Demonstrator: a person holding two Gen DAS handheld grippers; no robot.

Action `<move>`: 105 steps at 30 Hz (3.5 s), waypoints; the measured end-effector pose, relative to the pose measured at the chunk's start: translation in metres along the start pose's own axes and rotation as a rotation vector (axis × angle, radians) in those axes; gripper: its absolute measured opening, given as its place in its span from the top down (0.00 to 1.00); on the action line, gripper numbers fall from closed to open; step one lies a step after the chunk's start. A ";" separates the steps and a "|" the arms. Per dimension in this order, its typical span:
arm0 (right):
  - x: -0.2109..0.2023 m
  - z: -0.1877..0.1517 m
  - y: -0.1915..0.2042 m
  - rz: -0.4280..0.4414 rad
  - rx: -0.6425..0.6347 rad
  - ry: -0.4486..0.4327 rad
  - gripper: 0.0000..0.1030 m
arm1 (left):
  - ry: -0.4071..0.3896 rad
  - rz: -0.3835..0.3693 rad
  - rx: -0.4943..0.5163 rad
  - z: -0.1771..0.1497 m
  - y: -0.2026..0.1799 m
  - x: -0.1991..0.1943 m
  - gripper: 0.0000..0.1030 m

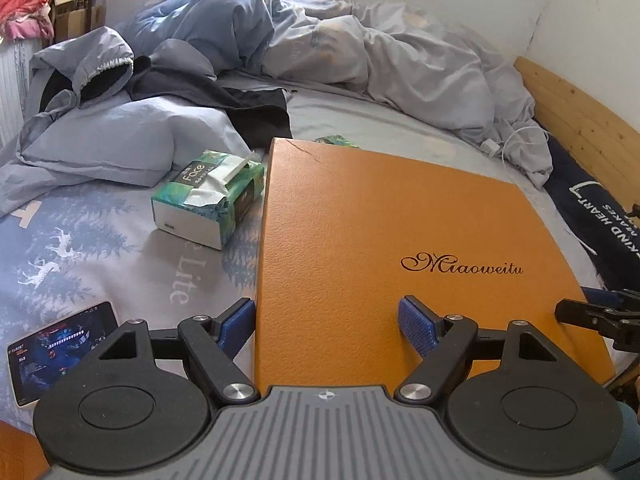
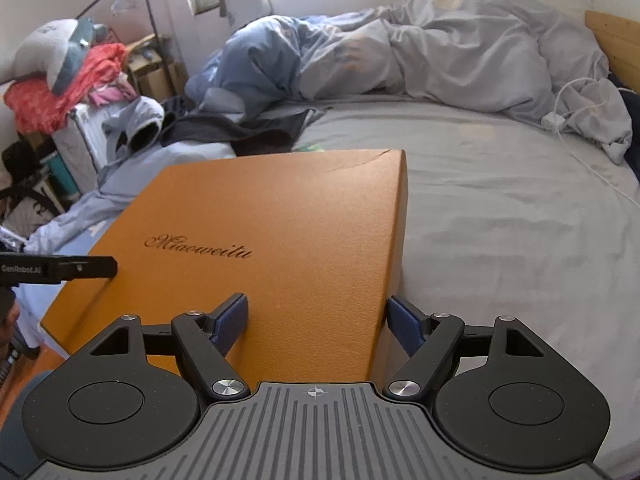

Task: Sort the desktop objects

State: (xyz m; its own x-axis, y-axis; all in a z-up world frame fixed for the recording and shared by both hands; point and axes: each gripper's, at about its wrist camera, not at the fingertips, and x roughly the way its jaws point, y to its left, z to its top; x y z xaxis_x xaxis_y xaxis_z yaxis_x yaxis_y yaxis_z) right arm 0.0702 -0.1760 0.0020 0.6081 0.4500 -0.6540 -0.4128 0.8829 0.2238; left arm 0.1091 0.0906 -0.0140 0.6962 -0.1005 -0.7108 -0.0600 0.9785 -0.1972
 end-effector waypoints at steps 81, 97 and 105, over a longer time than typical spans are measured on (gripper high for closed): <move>0.063 0.058 0.002 -0.041 -0.187 0.059 0.10 | -0.019 0.093 0.303 0.028 -0.034 0.053 0.22; -0.046 0.023 0.005 -0.019 -0.092 -0.091 0.00 | -0.173 0.047 0.177 0.015 -0.039 -0.059 0.00; -0.085 0.000 0.003 -0.032 -0.078 -0.176 0.00 | -0.213 0.108 0.147 0.000 -0.045 -0.090 0.00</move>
State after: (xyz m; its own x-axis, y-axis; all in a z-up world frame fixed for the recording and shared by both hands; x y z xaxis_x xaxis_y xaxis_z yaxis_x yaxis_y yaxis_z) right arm 0.0179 -0.2114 0.0583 0.7283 0.4446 -0.5214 -0.4386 0.8871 0.1438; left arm 0.0487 0.0561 0.0589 0.8272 0.0303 -0.5610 -0.0481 0.9987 -0.0170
